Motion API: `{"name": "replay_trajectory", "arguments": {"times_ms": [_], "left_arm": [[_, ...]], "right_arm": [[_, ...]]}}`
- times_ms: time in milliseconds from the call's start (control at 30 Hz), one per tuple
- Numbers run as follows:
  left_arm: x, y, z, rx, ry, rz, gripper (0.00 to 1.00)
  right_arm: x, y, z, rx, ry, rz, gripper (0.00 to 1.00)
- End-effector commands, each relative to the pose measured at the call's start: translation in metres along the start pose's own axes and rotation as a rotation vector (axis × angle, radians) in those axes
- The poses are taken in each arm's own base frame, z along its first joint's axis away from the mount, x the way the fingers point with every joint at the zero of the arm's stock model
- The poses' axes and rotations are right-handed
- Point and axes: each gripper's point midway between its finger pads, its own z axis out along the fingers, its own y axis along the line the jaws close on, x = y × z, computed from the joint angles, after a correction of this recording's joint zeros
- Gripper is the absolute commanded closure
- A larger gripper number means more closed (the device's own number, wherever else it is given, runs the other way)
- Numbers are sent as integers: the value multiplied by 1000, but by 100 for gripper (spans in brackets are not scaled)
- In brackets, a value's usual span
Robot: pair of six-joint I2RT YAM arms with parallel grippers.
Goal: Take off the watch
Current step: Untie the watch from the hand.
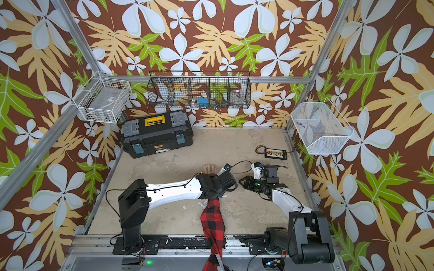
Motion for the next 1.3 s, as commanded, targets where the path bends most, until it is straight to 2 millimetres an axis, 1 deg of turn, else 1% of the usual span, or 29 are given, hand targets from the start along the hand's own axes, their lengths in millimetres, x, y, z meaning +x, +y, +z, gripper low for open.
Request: {"name": "replay_trajectory", "arguments": {"times_ms": [0,100,233,300,400,533,667,767,900,1000,1133,1267], "left_arm": [[-4,-11,0,57,-12,-19,44],[-1,-18,6,67,13,-8,37],[11,-23,20,56,64,21,33],[19,-22,26,31,93,43,33],[23,-13,29,-24,101,62,33],[16,-2,21,-61,75,56,37],[7,0,9,-42,41,22,42],[6,0,4,-24,25,7,49],[6,1,-1,1,7,-13,62],[4,5,-7,6,-17,-34,67],[-2,4,-17,48,-61,-55,73],[-4,3,-24,92,-95,-72,83]], "right_arm": [[-1,2,-1,-8,-1,-8,54],[-1,2,-1,-6,-2,-9,54],[-1,1,-1,-3,-3,-8,54],[0,1,0,-4,3,-7,54],[0,1,0,-6,2,-8,54],[0,0,0,-5,3,-7,54],[1,1,0,-7,4,-6,54],[1,1,0,-8,5,-6,54],[0,3,-1,-14,2,-7,54],[1,4,-2,-19,2,-4,54],[2,5,-2,-26,4,-2,54],[4,7,-2,-42,3,7,55]]}}
